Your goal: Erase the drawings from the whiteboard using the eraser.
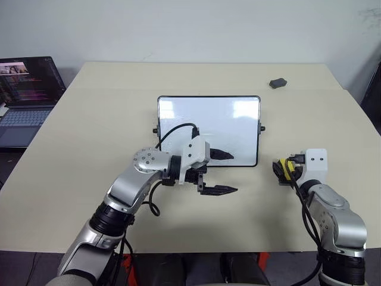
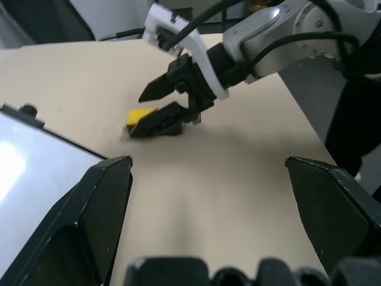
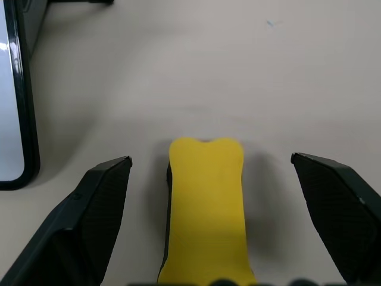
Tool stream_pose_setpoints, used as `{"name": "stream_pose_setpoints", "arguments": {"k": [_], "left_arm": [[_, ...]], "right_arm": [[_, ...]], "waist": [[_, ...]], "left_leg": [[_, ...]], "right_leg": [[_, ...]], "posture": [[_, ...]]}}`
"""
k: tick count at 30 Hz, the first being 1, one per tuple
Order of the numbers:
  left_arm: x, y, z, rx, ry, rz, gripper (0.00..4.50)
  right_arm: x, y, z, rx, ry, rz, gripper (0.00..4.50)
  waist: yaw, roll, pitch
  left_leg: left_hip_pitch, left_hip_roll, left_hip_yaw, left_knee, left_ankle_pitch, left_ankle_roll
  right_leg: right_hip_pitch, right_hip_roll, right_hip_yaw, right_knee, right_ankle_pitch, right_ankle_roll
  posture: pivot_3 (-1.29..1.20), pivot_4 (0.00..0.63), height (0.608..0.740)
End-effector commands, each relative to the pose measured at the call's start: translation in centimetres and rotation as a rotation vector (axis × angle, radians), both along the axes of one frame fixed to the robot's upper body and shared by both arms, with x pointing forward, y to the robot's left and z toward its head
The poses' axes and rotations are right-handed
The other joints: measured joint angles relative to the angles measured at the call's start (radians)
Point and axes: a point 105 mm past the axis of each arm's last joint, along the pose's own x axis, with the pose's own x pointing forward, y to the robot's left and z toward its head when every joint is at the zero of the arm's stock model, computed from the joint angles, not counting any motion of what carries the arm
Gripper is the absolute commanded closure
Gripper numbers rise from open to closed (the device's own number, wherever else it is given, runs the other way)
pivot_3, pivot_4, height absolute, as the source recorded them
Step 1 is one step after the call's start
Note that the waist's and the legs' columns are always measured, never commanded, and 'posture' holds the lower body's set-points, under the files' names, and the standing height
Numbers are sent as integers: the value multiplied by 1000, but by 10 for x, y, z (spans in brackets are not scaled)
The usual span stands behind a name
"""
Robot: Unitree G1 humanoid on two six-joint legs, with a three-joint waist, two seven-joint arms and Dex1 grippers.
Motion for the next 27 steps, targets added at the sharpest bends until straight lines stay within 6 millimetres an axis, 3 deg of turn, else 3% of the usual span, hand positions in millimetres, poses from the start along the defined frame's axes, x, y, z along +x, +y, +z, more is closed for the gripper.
{"name": "stream_pose_setpoints", "arguments": {"k": [1,5,9,13,17,20,27], "left_arm": [[5,20,19,-77,-15,130,0],[14,66,22,-164,45,427,0],[15,110,14,-234,42,750,0],[13,151,1,-294,-21,1054,0],[16,193,-9,-309,-137,1354,0],[16,207,-4,-362,-177,1456,0],[6,212,-16,-342,-180,1492,0]], "right_arm": [[-5,9,32,33,-158,30,45],[-12,18,52,10,-310,64,45],[-18,5,61,-57,-457,49,45],[-21,-23,60,-98,-546,33,45],[-17,-77,44,-65,-542,-97,45],[-13,-98,37,-51,-529,-126,45],[-26,-105,20,-79,-487,-164,45]], "waist": [[0,0,0],[-1,0,0],[2,0,0],[7,0,0],[9,-1,0],[6,-1,0],[4,-1,0]], "left_leg": [[0,0,0,0,0,0],[0,1,-1,0,0,0],[0,0,0,0,0,0],[2,-1,0,1,0,0],[4,-1,0,1,0,0],[5,-1,1,1,0,0],[5,0,2,0,0,0]], "right_leg": [[0,0,0,0,0,0],[0,0,0,0,0,0],[0,-1,0,0,0,1],[3,-3,0,0,0,1],[5,-3,-1,0,0,0],[5,-2,0,1,0,0],[4,-2,1,0,0,0]], "posture": [[0,150,740],[0,150,740],[0,150,740],[0,150,740],[0,150,740],[0,150,740],[0,150,740]]}}
